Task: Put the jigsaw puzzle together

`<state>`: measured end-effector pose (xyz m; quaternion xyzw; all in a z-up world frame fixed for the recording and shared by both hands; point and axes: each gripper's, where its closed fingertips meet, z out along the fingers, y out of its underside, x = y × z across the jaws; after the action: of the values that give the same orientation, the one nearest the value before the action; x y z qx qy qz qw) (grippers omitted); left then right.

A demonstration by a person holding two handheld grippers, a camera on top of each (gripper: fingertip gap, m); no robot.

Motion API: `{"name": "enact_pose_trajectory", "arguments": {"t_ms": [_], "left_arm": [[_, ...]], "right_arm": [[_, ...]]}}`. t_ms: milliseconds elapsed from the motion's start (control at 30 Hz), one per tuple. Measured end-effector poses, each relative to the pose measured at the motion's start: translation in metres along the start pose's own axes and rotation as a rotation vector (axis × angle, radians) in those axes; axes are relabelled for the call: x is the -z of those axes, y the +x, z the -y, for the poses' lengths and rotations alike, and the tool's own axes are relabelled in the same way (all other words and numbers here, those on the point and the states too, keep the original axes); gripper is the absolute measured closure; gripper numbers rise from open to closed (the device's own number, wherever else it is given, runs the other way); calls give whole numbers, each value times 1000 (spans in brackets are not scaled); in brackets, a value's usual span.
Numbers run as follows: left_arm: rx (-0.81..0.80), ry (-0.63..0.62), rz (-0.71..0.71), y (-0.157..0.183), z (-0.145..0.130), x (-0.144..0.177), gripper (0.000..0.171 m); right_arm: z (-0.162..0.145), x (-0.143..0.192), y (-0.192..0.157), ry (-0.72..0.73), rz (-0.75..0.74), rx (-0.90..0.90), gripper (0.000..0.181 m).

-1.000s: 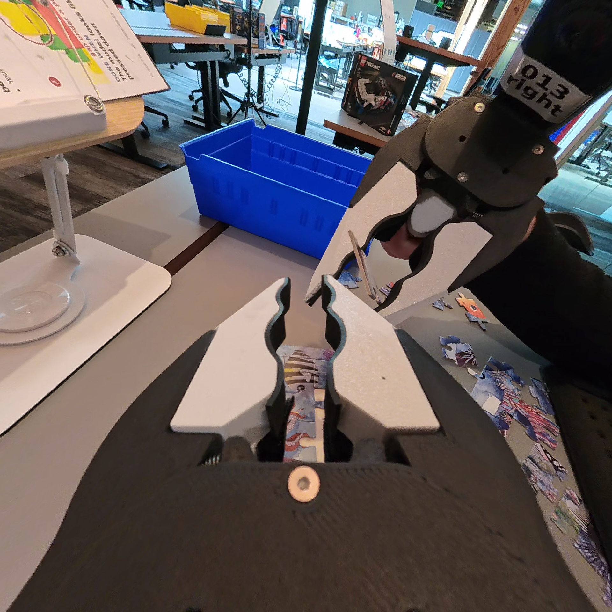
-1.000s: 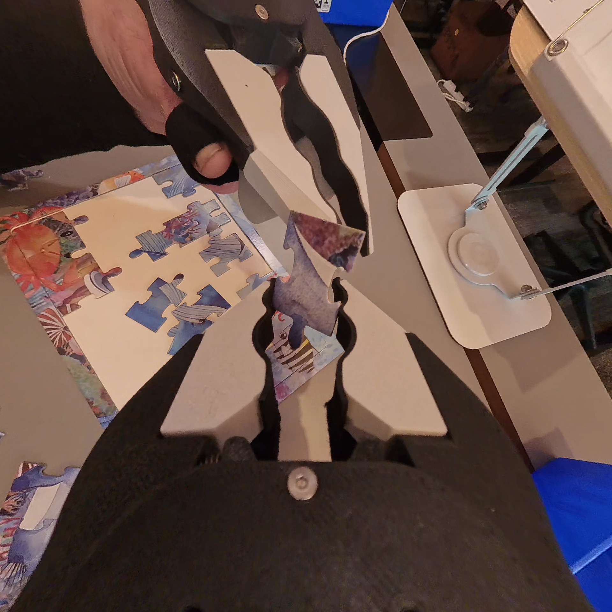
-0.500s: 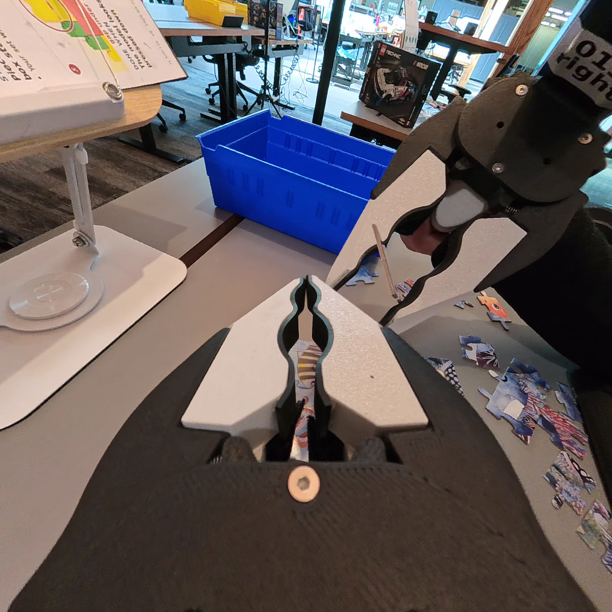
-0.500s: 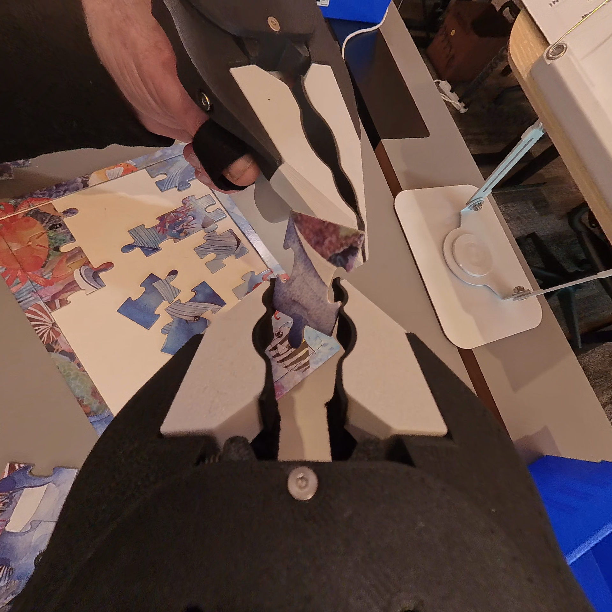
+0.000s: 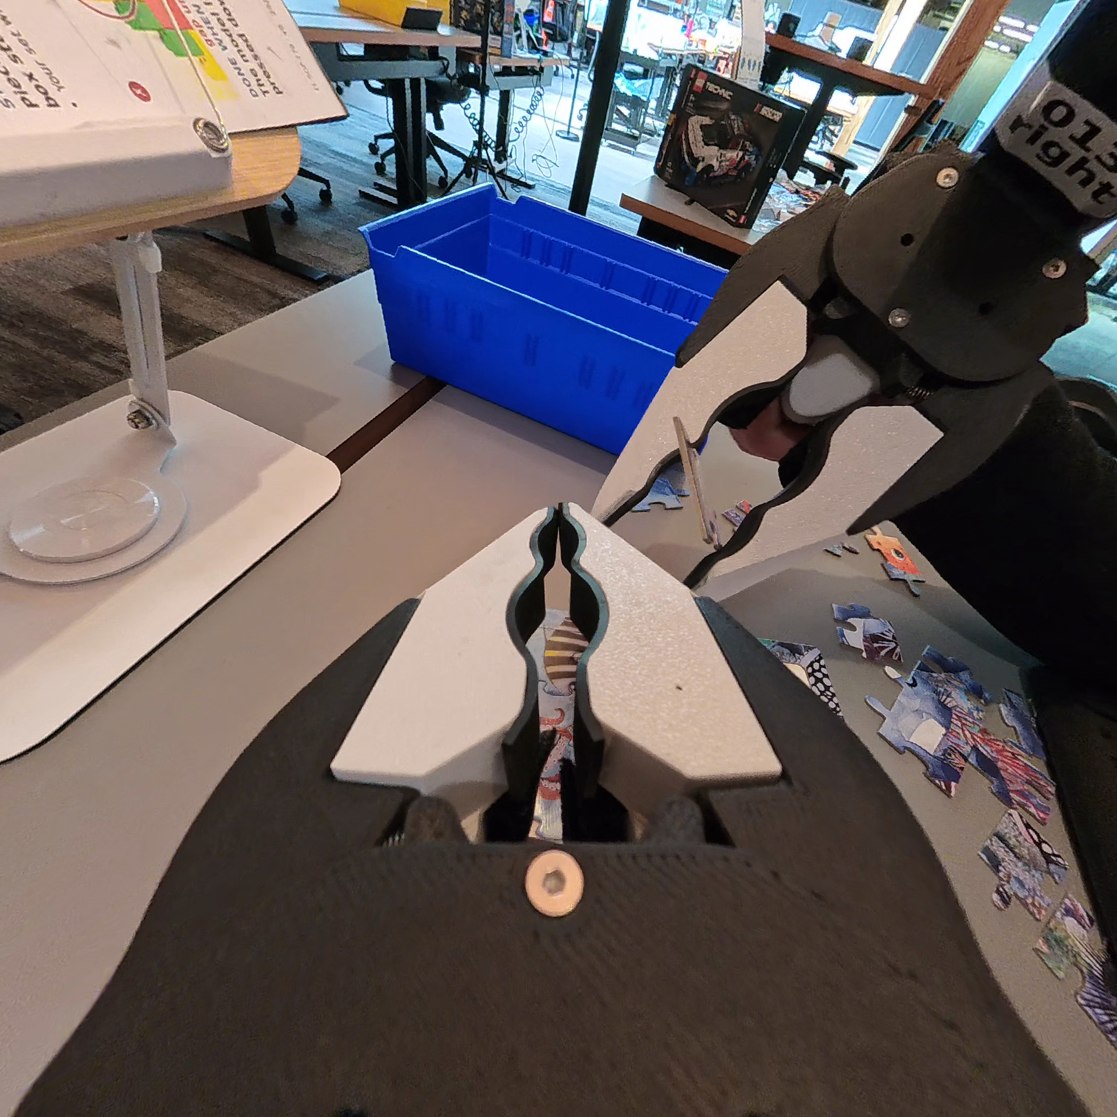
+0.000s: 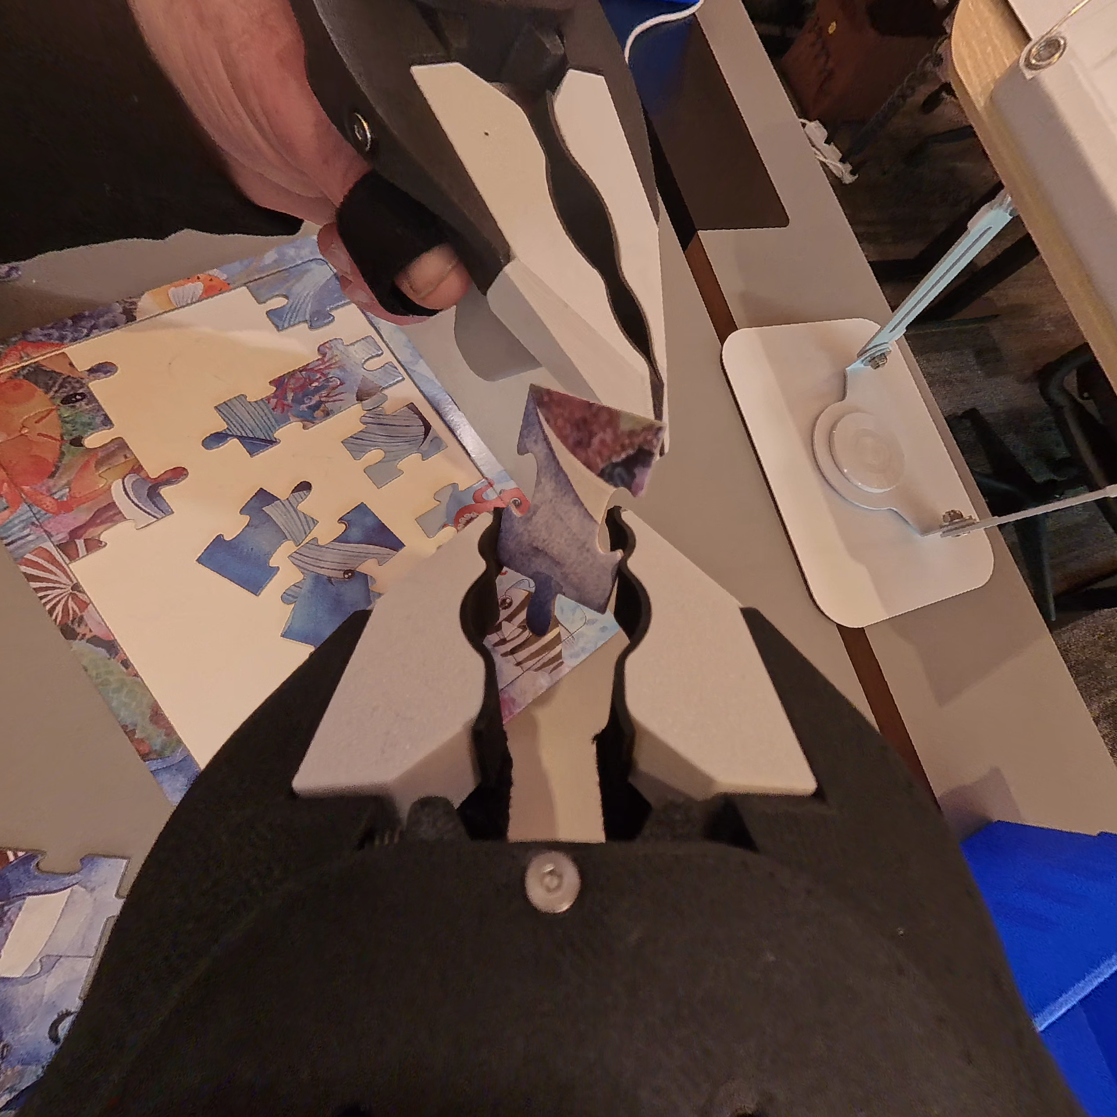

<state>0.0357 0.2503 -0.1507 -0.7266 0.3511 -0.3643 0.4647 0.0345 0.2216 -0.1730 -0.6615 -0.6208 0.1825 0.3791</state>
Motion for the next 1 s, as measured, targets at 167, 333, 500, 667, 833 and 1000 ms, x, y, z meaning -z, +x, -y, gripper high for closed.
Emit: {"name": "enact_pose_trajectory", "arguments": {"t_ms": [167,333,500,667,833,1000], "left_arm": [[33,-38,-52,9,-6,-3,134],[27,-21,-44,9,-2,-1,137],[30,-18,-68,14,-1,-2,146],[17,-37,-95,20,-4,-3,139],[34,17,-88,18,6,-2,163],[42,50,-131,24,11,1,171]], "right_arm": [[-1,0,5,-9,-24,-12,148],[-6,-2,9,-33,-47,-22,148],[-11,-3,18,-66,-98,-49,148],[-14,-3,26,-68,-125,-95,148],[-13,-8,22,-85,-125,-69,148],[-9,-7,20,-51,-109,-76,148]]}}
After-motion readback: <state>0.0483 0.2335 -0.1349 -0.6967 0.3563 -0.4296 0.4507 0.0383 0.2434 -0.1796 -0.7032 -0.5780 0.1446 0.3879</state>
